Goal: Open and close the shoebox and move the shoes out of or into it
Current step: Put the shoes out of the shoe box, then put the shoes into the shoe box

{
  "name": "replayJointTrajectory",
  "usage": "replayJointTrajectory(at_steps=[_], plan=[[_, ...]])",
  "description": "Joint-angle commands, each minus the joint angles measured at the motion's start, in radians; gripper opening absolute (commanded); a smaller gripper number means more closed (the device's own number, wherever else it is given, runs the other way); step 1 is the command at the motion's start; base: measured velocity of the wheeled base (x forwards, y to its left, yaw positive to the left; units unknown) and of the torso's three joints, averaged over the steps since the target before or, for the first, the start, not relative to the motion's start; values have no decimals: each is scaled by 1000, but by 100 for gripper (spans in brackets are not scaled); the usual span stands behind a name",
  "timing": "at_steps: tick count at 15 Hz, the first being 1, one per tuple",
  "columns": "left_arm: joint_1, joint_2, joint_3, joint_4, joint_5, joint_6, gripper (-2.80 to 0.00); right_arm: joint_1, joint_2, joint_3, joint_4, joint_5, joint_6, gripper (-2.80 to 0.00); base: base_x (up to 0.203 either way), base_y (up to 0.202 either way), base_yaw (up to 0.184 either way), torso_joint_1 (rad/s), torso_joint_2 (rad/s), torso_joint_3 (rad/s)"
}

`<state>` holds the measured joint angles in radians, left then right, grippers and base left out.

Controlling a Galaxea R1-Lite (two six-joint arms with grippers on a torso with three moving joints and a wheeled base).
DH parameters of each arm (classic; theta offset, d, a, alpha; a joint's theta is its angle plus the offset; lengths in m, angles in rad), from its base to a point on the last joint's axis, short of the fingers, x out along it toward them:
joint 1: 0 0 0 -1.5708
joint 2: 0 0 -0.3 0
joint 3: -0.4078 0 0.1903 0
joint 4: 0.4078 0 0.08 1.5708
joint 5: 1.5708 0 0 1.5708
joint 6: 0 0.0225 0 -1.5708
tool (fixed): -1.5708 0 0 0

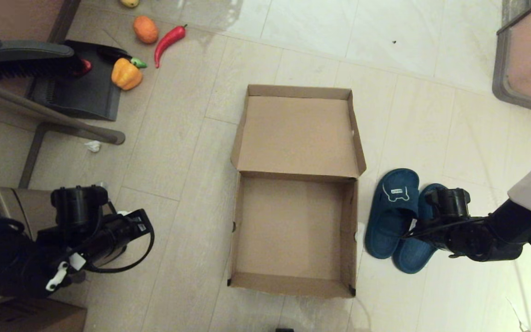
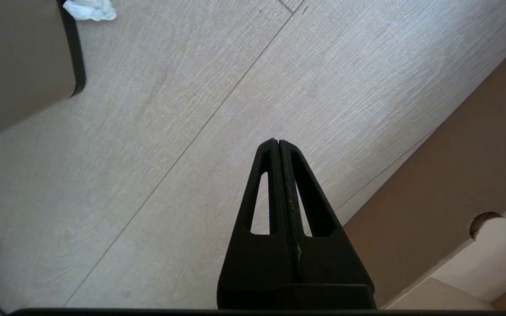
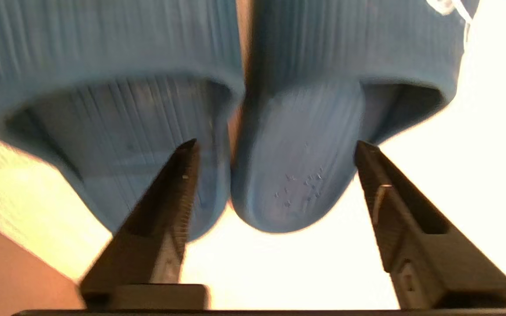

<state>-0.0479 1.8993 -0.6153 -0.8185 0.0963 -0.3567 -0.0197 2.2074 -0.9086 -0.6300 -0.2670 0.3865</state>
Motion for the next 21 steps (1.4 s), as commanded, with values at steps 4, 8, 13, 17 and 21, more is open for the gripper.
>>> replayJointTrajectory(at_steps=[4,8,13,17,21], plan=[[23,17,8,-48,-3,-2,-280,0,27,-18,-101,-4,14,0,0,0,0,0,0,0],[58,17,-3,-48,-4,1,-280,-16,112,-50,-167,-6,12,0,0,0,0,0,0,0],[65,6,-4,-48,-3,4,-280,-36,138,-133,-185,-15,17,0,0,0,0,0,0,0],[66,-2,-4,-48,-3,6,-280,-36,161,-143,-216,-19,16,-280,0,0,0,0,0,0],[66,-23,3,-47,-4,4,-280,-34,155,-115,-265,-50,3,-280,0,0,0,0,0,0]])
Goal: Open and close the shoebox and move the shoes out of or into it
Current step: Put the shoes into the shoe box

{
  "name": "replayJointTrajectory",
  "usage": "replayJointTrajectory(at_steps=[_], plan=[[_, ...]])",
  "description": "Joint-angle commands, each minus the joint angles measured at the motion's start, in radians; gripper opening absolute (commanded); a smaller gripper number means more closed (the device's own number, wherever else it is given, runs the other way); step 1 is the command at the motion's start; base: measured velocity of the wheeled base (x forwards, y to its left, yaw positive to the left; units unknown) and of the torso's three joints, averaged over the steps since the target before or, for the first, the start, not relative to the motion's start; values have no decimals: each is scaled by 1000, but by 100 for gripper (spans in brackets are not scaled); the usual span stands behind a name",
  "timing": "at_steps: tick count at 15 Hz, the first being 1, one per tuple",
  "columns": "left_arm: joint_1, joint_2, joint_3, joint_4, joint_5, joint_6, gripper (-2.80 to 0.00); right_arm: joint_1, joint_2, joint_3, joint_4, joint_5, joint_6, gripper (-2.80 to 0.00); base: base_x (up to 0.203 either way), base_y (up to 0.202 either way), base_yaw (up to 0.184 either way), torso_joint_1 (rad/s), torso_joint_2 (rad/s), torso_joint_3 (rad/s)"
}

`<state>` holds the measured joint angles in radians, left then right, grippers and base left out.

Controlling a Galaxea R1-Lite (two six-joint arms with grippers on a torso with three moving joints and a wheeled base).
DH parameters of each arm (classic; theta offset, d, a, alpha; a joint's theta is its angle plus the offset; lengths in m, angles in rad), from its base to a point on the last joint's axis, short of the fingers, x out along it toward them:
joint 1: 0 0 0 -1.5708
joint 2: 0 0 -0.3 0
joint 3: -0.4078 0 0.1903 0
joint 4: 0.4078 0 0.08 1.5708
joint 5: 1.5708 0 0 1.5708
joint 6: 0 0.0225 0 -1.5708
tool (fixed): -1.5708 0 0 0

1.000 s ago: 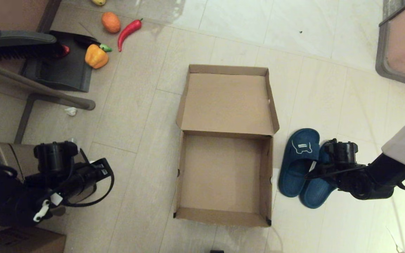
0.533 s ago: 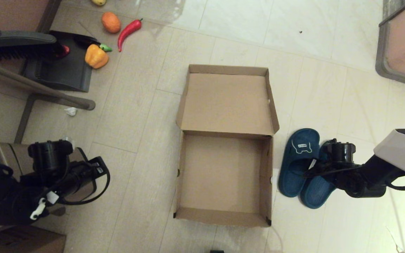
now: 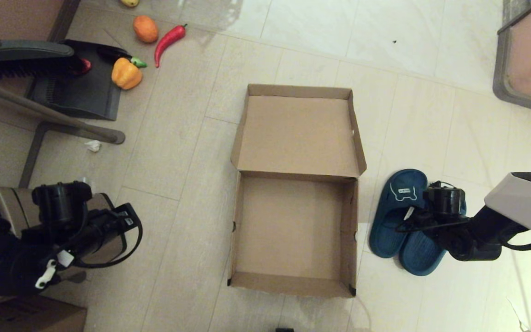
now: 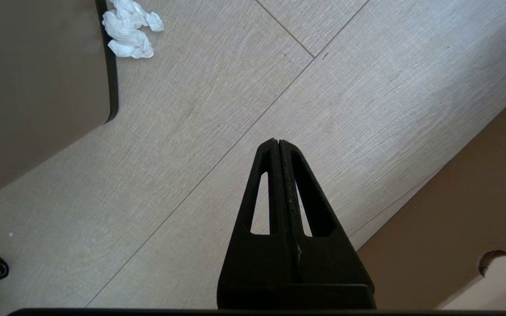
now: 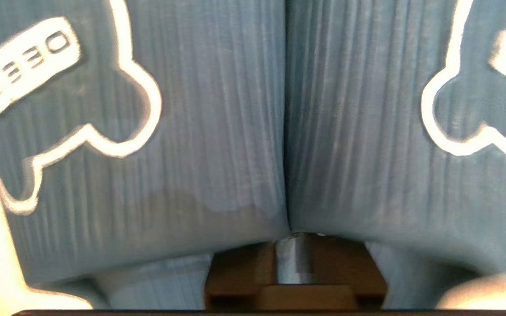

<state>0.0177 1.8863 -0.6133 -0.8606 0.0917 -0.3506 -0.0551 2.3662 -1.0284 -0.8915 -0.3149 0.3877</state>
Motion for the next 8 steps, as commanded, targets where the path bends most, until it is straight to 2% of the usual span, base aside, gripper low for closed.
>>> replayJointTrajectory(at_steps=[1,5,8], plan=[[1,-14,3,-5,2,-4,-280,1,-19,32,-3,-4,0,-280,0,0,0,0,0,0],[-1,-30,9,-5,2,-4,-280,21,-184,170,4,-2,-1,-280,0,0,0,0,0,0],[-4,-48,55,-6,-6,-32,-280,117,-433,277,60,-1,-1,-280,0,0,0,0,0,0]])
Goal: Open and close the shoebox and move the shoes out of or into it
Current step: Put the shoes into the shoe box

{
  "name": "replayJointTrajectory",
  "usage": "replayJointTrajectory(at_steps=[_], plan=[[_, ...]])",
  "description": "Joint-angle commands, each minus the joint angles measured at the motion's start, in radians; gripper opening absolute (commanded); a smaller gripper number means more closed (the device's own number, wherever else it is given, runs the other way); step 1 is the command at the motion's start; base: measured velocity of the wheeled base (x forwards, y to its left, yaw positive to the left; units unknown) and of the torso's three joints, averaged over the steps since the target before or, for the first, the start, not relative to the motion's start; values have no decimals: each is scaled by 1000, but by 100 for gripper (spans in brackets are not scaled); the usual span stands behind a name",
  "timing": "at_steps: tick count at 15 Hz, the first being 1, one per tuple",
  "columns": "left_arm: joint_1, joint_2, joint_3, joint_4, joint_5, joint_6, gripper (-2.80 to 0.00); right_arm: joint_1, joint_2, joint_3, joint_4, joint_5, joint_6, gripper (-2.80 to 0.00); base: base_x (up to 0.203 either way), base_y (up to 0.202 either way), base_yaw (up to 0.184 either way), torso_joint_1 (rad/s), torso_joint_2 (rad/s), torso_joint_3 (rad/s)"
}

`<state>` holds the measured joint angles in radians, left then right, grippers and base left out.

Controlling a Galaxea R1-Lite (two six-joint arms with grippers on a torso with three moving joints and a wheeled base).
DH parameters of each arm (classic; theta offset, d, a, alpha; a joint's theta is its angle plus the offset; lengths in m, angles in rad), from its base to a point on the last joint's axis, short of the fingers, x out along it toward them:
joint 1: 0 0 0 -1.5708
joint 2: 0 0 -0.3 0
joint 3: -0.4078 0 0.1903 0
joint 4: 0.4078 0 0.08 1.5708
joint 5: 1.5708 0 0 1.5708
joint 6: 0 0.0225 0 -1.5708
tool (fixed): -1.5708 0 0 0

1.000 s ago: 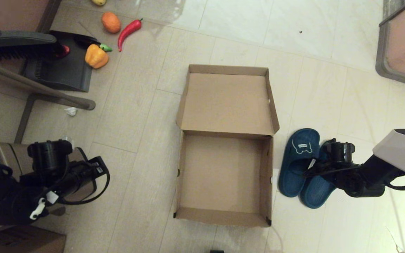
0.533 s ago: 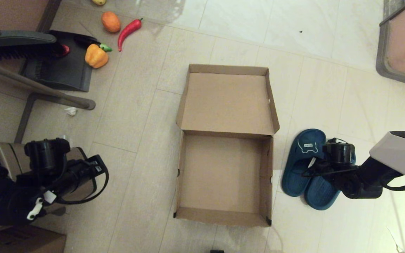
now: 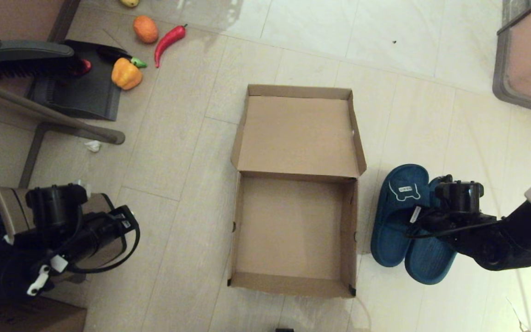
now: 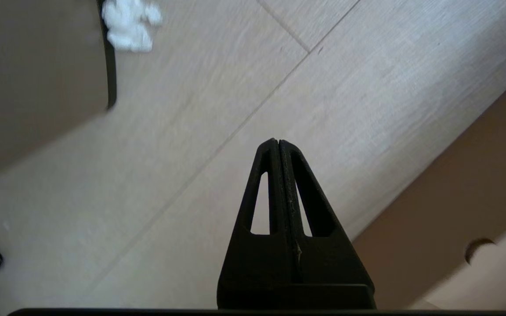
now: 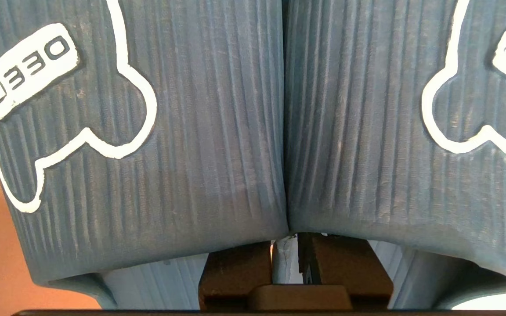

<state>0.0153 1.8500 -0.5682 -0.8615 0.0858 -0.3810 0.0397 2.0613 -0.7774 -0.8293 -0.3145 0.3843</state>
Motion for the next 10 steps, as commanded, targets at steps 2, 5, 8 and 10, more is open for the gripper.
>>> replayJointTrajectory(at_steps=[2,5,8,10], plan=[[0,-15,34,-7,3,-22,-280,132,-334,66,126,-3,3,-280,0,0,0,0,0,0],[-9,-8,37,-8,9,-24,-280,343,-558,30,446,-29,8,-280,0,0,0,0,0,0],[-15,1,23,-20,11,-18,-280,515,-560,-41,541,-55,25,-280,0,0,0,0,0,0],[-15,3,11,-21,12,-16,-280,617,-480,-83,547,-57,47,-280,0,0,0,0,0,0]])
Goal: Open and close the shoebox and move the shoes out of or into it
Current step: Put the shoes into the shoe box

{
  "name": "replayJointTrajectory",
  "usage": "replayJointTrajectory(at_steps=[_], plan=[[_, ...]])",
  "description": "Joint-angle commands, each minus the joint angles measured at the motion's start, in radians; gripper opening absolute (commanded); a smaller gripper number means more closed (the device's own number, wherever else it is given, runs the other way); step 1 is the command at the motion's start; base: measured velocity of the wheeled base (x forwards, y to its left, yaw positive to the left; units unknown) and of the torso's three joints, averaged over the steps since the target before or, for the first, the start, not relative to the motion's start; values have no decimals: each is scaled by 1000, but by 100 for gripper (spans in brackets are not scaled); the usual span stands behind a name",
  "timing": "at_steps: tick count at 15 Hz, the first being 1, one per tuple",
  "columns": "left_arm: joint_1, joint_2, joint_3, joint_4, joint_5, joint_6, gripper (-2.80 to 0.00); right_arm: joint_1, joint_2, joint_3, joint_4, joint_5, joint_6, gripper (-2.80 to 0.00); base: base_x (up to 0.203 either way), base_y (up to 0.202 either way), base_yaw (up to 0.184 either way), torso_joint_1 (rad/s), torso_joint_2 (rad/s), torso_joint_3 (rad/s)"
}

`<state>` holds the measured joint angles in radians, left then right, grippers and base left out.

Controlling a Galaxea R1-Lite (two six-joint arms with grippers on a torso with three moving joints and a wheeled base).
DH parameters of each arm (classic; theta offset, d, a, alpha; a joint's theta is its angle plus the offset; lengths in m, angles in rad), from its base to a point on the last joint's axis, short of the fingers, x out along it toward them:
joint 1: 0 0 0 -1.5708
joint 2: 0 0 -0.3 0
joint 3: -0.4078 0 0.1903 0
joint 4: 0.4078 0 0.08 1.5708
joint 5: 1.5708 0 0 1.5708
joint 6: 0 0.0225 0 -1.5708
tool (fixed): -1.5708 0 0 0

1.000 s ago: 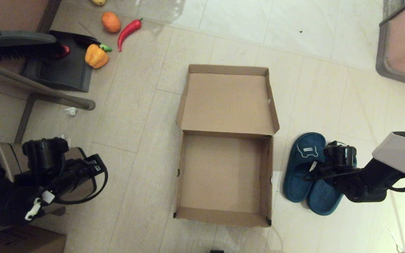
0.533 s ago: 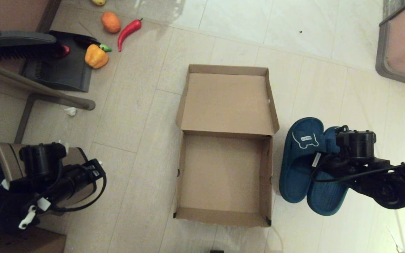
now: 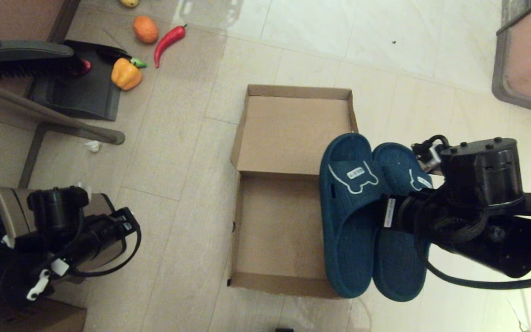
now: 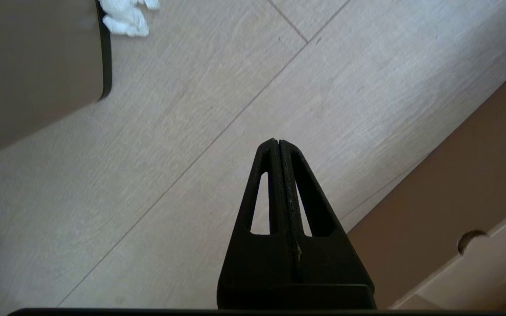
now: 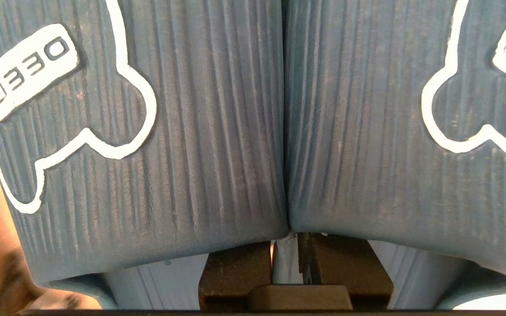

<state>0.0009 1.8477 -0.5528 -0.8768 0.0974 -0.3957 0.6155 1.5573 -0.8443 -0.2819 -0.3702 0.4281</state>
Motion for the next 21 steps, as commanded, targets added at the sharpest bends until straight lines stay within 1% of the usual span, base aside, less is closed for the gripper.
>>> replayJointTrajectory(at_steps=[1,2,4,7,8,12,14,15,17,21], plan=[[-1,3,-4,-5,1,-2,-280,73,77,-35,-1,-2,8,-280,0,0,0,0,0,0],[-1,2,-4,-5,1,-2,-280,98,139,-52,-2,-1,11,-280,0,0,0,0,0,0],[-1,-7,-4,-7,0,0,-280,120,272,-73,-34,0,13,-280,0,0,0,0,0,0],[1,-20,2,-7,-2,-3,-280,130,466,-113,-192,-5,2,-280,0,0,0,0,0,0],[0,-21,-4,-7,-2,-3,-280,133,519,-135,-225,-6,-2,-280,0,0,0,0,0,0],[16,-27,-1,-7,-2,-5,-280,127,695,-283,-275,-11,-6,-280,0,0,0,0,0,0],[36,-29,4,-5,-2,-5,-280,107,754,-340,-299,-34,-36,-280,0,0,0,0,0,0],[47,-23,1,-5,-4,-5,-280,100,778,-360,-303,-58,-42,-280,0,0,0,0,0,0],[48,-15,-11,-5,-4,-5,-280,87,814,-390,-324,-89,-45,-280,0,0,0,0,0,0],[57,-15,-16,-5,-4,-4,-280,60,838,-409,-332,-100,-47,-280,0,0,0,0,0,0]])
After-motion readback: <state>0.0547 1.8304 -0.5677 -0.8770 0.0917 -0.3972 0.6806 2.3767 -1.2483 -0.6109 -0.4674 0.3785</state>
